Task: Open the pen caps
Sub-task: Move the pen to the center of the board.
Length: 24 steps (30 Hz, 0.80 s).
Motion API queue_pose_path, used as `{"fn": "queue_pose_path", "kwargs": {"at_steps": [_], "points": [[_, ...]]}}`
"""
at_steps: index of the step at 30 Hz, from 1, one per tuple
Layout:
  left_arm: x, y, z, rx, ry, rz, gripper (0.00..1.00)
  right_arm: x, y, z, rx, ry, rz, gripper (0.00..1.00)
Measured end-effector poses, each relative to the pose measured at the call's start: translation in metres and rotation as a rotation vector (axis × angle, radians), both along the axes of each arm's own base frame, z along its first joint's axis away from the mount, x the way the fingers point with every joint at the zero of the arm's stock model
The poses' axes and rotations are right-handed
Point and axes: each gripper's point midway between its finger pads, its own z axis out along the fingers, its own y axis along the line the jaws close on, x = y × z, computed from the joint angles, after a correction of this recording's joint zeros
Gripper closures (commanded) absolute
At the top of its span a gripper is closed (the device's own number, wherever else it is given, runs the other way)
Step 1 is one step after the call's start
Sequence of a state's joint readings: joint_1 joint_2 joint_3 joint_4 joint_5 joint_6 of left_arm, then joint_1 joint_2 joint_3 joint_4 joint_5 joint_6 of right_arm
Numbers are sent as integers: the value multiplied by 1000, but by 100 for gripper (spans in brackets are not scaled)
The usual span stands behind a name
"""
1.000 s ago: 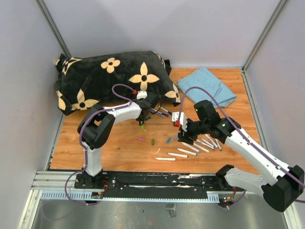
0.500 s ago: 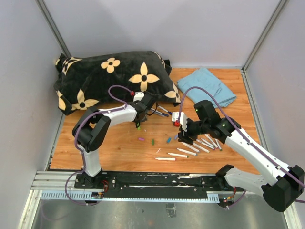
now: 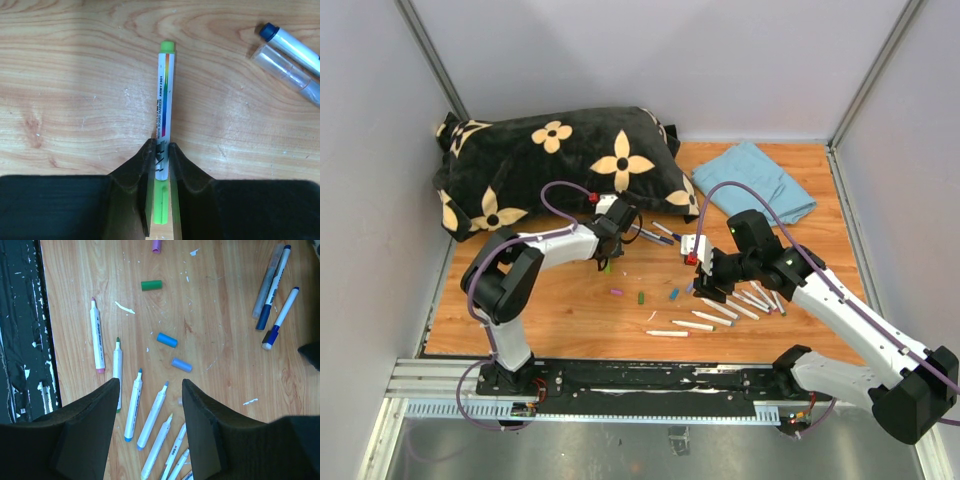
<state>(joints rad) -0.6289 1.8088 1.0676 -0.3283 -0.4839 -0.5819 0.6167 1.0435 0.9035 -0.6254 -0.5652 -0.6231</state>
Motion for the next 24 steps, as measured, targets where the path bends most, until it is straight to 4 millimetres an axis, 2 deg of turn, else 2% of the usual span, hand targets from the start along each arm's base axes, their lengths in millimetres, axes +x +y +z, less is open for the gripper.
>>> {"fn": "queue_pose_path", "kwargs": {"at_steps": [15, 18, 20, 24], "points": [[-5, 3, -1, -42, -13, -39, 75, 0, 0, 0, 0, 0, 0, 46], [-6, 2, -1, -55, -16, -47, 74, 0, 0, 0, 0, 0, 0, 46], [-8, 2, -1, -65, -15, -54, 69, 0, 0, 0, 0, 0, 0, 46], [-11, 2, -2, -85, -13, -66, 68, 0, 0, 0, 0, 0, 0, 46]]}}
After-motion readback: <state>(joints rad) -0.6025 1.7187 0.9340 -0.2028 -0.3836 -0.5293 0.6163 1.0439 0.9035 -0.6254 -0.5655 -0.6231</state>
